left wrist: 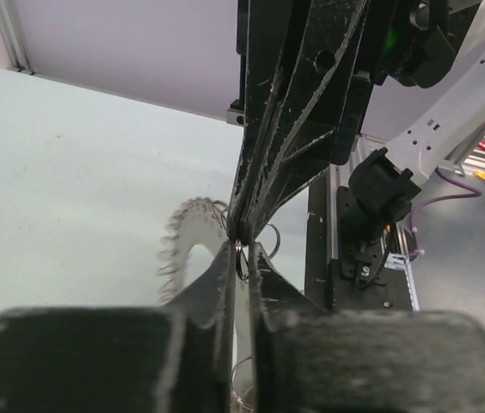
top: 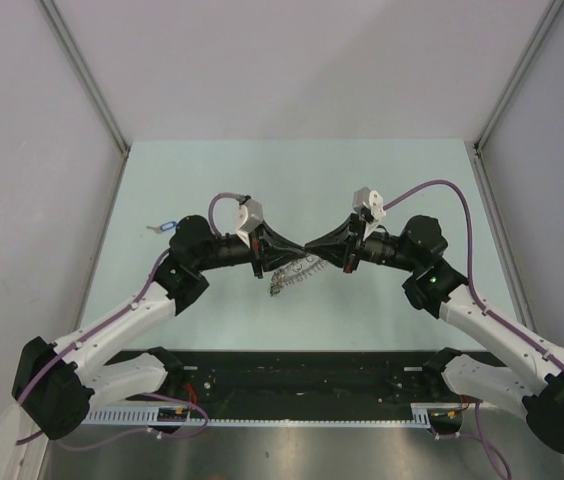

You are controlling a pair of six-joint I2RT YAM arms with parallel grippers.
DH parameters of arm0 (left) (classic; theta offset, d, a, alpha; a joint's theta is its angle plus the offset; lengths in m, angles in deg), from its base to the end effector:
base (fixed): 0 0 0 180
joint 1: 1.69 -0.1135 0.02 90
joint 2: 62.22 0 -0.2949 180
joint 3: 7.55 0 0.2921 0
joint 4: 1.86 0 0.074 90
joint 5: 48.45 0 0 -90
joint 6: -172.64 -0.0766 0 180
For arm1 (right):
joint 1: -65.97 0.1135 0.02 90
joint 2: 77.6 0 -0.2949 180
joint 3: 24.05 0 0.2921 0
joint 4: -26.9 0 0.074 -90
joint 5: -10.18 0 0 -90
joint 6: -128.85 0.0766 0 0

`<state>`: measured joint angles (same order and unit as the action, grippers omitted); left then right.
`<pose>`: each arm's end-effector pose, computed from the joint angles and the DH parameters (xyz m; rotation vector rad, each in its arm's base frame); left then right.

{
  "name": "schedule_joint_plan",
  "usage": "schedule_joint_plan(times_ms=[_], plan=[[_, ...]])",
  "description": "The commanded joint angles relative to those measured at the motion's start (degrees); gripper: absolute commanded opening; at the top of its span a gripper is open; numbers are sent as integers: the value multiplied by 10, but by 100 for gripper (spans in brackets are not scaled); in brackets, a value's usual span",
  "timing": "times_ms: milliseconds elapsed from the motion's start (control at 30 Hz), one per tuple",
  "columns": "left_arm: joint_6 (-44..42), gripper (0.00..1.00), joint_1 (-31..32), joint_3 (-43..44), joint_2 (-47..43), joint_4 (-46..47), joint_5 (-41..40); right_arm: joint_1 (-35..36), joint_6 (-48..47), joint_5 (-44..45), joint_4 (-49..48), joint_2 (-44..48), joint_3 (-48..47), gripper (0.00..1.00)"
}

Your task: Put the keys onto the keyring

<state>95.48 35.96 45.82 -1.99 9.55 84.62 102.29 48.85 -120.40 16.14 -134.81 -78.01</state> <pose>0.2001 -0.2205 0.3449 0.9598 1.3436 -1.2432 0.1985 0.2077 0.3621 -0.9309 1.2802 1.1500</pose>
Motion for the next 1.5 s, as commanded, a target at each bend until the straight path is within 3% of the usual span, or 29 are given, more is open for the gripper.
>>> schedule_joint_plan(times_ms=[0,300,333,400,433,533,667,833,1033,1467], plan=[[-30,3,4,21,-13,-15,-7,0,-9,6,-15,11,-12,0],[-107,1,4,54,-47,-181,-116,-5,-15,66,81,10,-12,1],[-109,0,4,59,-45,-209,-129,-5,-15,97,92,12,-13,12],[-109,0,4,72,-38,-228,-182,-5,-20,125,126,12,-13,23],[-107,0,4,76,-34,-271,-200,-4,-23,145,136,11,-13,36],[-92,0,8,100,-16,-322,-271,9,-25,177,163,-1,-13,54],[-56,0,27,112,9,-355,-376,65,-14,248,142,-19,4,66],[30,0,45,135,44,-379,-468,158,31,351,36,-64,38,80],[86,0,62,154,63,-400,-519,215,43,463,-73,-110,72,93],[144,0,80,142,70,-382,-540,247,37,551,-198,-233,73,90]])
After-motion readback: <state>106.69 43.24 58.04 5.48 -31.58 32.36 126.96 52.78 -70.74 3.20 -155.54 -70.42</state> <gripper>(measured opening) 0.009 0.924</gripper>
